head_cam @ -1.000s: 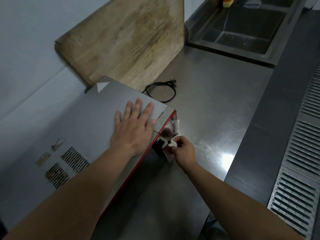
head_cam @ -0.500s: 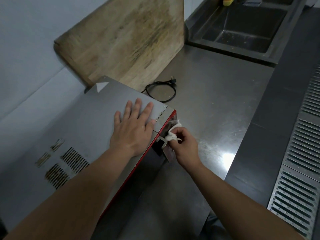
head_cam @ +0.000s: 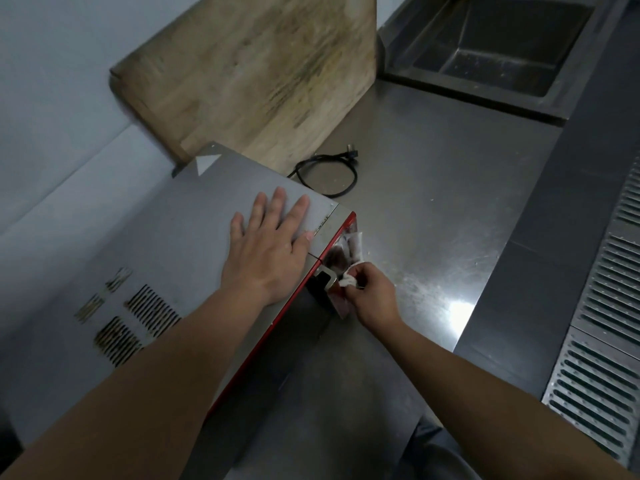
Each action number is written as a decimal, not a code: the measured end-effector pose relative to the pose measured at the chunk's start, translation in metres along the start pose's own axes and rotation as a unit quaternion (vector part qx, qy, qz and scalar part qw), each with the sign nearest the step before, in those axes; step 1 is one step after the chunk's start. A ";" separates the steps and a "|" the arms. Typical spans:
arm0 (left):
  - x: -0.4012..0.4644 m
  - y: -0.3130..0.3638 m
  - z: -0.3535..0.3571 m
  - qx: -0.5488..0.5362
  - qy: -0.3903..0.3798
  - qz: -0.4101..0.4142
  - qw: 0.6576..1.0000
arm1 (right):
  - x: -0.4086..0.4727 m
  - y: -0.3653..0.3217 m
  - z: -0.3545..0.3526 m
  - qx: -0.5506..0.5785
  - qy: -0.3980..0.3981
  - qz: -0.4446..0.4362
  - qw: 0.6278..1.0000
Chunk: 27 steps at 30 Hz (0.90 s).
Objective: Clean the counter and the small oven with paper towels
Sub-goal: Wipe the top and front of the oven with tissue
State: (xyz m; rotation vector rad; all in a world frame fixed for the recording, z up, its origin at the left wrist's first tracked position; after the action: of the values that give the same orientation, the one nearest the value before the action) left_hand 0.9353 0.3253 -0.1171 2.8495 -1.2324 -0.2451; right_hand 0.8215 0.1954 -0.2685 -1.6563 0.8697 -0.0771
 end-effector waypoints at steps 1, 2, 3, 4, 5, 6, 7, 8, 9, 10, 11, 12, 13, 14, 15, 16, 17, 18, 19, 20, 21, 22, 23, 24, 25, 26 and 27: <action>0.000 0.000 0.001 0.000 0.000 -0.001 1.000 | -0.005 -0.007 -0.002 0.021 0.008 -0.015 1.000; 0.000 0.000 0.001 0.001 0.000 -0.001 1.000 | -0.010 -0.016 -0.005 0.044 0.016 -0.035 0.998; 0.000 0.000 0.001 0.002 0.000 -0.001 1.000 | -0.015 -0.026 -0.007 0.063 0.024 -0.056 0.996; 0.000 0.000 0.001 0.003 0.000 0.000 1.000 | -0.019 -0.035 -0.009 0.074 0.032 -0.078 0.994; 0.000 -0.001 0.001 0.004 0.002 -0.001 1.000 | -0.022 -0.044 -0.011 0.075 0.040 -0.101 0.991; 0.000 -0.001 0.001 0.006 0.003 -0.001 1.000 | -0.023 -0.049 -0.013 0.070 0.044 -0.119 0.989; 0.001 -0.001 0.001 0.007 0.003 -0.002 1.000 | -0.023 -0.052 -0.015 0.062 0.043 -0.131 0.989; 0.001 -0.001 0.001 0.009 0.002 -0.003 1.000 | -0.021 -0.051 -0.015 0.055 0.036 -0.136 0.989; 0.001 -0.001 0.002 0.011 0.002 -0.003 1.000 | -0.019 -0.050 -0.015 0.046 0.029 -0.138 0.989; 0.001 -0.001 0.002 0.013 0.002 -0.002 1.000 | -0.017 -0.047 -0.014 0.036 0.024 -0.138 0.989; 0.001 -0.001 0.003 0.013 0.000 -0.002 1.000 | -0.014 -0.043 -0.014 0.026 0.019 -0.135 0.990; 0.001 -0.001 0.003 0.011 -0.001 -0.002 1.000 | -0.012 -0.039 -0.012 0.012 0.012 -0.129 0.991; 0.001 -0.001 0.003 0.009 -0.001 -0.002 1.000 | -0.008 -0.034 -0.010 -0.008 0.003 -0.121 0.993; 0.001 -0.002 0.002 0.009 0.000 -0.003 1.000 | -0.004 -0.027 -0.007 -0.035 -0.008 -0.109 0.993; 0.001 -0.002 0.002 0.009 0.001 -0.003 1.000 | 0.001 -0.018 -0.004 -0.070 -0.018 -0.094 0.993; 0.001 -0.002 0.002 0.009 0.002 -0.003 1.000 | 0.006 -0.011 0.000 -0.108 -0.025 -0.079 0.991; 0.001 -0.002 0.002 0.008 0.002 -0.004 1.000 | 0.011 -0.003 0.003 -0.143 -0.028 -0.068 0.987; 0.001 -0.002 0.003 0.006 0.000 -0.004 1.000 | 0.015 0.003 0.005 -0.172 -0.029 -0.059 0.983; 0.001 -0.002 0.004 0.004 -0.001 -0.005 1.000 | 0.017 0.007 0.006 -0.191 -0.028 -0.054 0.980; 0.001 -0.002 0.004 0.003 -0.001 -0.004 1.000 | 0.019 0.008 0.007 -0.202 -0.025 -0.053 0.978; 0.001 -0.001 0.004 0.002 0.000 -0.005 1.000 | 0.021 0.009 0.007 -0.210 -0.022 -0.055 0.976; 0.001 -0.001 0.004 0.001 0.001 -0.005 1.000 | 0.021 0.009 0.008 -0.214 -0.021 -0.057 0.975; 0.001 -0.002 0.003 0.000 0.002 -0.005 1.000 | 0.022 0.009 0.008 -0.216 -0.020 -0.058 0.974; 0.001 -0.002 0.002 0.000 0.002 -0.004 1.000 | 0.021 0.009 0.007 -0.215 -0.020 -0.058 0.975; 0.001 -0.002 0.002 -0.001 0.003 -0.004 1.000 | 0.020 0.009 0.007 -0.209 -0.021 -0.055 0.976; 0.001 -0.001 0.001 -0.002 0.002 -0.003 1.000 | 0.019 0.007 0.005 -0.199 -0.022 -0.054 0.978; 0.001 -0.001 0.001 -0.003 0.001 -0.004 1.000 | 0.017 0.005 0.002 -0.186 -0.021 -0.058 0.981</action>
State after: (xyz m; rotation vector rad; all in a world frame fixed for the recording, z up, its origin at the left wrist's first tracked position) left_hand 0.9366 0.3258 -0.1184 2.8487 -1.2184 -0.2453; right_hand 0.8321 0.1877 -0.2801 -2.0503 0.7876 0.0435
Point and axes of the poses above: each hand's wrist, its own x-axis towards the middle knuckle, its own z-axis out of the palm, y = z × x, the point moved 6 cm from there along x, towards the middle knuckle, and after that the axes turned 10 degrees about z, right-handed, at the moved point
